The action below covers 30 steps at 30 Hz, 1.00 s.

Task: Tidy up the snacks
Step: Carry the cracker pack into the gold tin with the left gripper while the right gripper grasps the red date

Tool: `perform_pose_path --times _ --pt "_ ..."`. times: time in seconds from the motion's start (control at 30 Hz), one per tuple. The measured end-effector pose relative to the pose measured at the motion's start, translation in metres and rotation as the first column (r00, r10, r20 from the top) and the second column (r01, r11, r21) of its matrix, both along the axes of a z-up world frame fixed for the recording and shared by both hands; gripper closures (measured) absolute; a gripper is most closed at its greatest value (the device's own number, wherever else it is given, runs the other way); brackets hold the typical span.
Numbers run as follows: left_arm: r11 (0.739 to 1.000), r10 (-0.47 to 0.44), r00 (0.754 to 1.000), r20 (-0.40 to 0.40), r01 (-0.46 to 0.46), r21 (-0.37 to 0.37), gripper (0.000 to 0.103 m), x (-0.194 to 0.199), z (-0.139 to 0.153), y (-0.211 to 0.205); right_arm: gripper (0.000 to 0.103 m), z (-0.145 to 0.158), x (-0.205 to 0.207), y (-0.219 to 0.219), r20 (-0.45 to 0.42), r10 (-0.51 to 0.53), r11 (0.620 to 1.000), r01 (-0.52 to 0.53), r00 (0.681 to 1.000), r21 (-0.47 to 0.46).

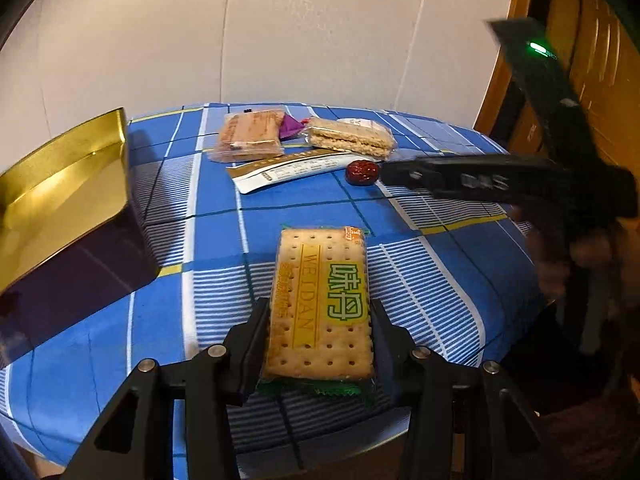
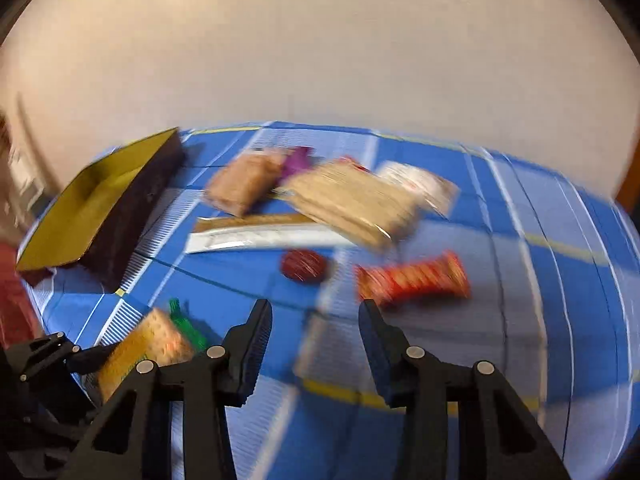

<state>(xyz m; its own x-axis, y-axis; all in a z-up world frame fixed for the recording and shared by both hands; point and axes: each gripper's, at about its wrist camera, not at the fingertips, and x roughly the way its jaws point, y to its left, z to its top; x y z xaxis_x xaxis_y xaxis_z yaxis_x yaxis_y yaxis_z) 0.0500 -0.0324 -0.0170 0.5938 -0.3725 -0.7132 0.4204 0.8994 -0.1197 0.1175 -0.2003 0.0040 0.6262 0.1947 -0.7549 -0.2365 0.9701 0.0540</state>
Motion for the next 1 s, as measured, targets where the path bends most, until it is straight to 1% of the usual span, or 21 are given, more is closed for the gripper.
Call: perform_pose_path --times 0.07,0.13,0.27,0.3,0.33,0.47,0.73,0.9,1.0 --pt "1.000 0.003 1.000 0.000 -0.003 -0.008 0.055 -0.001 0.000 0.002 0.057 -0.001 0.012 0.011 -0.007 0.036 0.999 -0.036 0.999 -0.040" --pt "1.000 0.001 1.000 0.001 -0.001 -0.012 0.055 -0.001 0.000 0.003 0.057 -0.005 0.025 0.018 -0.029 0.061 0.996 -0.062 0.998 -0.060" --pt "1.000 0.001 1.000 0.008 -0.001 -0.014 0.055 -0.004 -0.001 0.004 0.057 -0.010 0.042 0.021 -0.061 0.089 0.993 -0.094 0.994 -0.074" --pt "1.000 0.002 1.000 0.009 -0.001 -0.013 0.055 -0.005 -0.001 0.004 0.058 -0.011 0.046 0.021 -0.068 0.091 0.992 -0.096 0.994 -0.078" --pt "1.000 0.002 1.000 0.010 -0.002 -0.014 0.055 -0.005 0.000 0.004 0.065 -0.013 0.050 0.022 -0.074 0.093 0.992 -0.099 0.993 -0.080" --pt "1.000 0.002 1.000 0.012 -0.002 -0.021 0.055 -0.007 -0.001 0.006 0.069 -0.021 0.056 0.026 -0.095 0.105 0.989 -0.113 0.990 -0.090" --pt "1.000 0.002 1.000 0.022 -0.001 -0.011 0.055 -0.006 -0.001 0.004 0.070 -0.025 0.043 0.023 -0.083 0.099 0.993 -0.105 0.992 -0.063" --pt "1.000 0.005 1.000 0.011 -0.005 -0.026 0.055 -0.005 0.000 0.006 0.070 -0.027 0.008 0.017 -0.036 0.069 0.994 -0.072 0.997 -0.087" --pt "0.999 0.002 1.000 0.005 -0.002 -0.050 0.055 -0.005 0.005 0.005 0.070 -0.029 -0.008 0.010 -0.008 0.035 0.996 -0.035 0.999 -0.076"
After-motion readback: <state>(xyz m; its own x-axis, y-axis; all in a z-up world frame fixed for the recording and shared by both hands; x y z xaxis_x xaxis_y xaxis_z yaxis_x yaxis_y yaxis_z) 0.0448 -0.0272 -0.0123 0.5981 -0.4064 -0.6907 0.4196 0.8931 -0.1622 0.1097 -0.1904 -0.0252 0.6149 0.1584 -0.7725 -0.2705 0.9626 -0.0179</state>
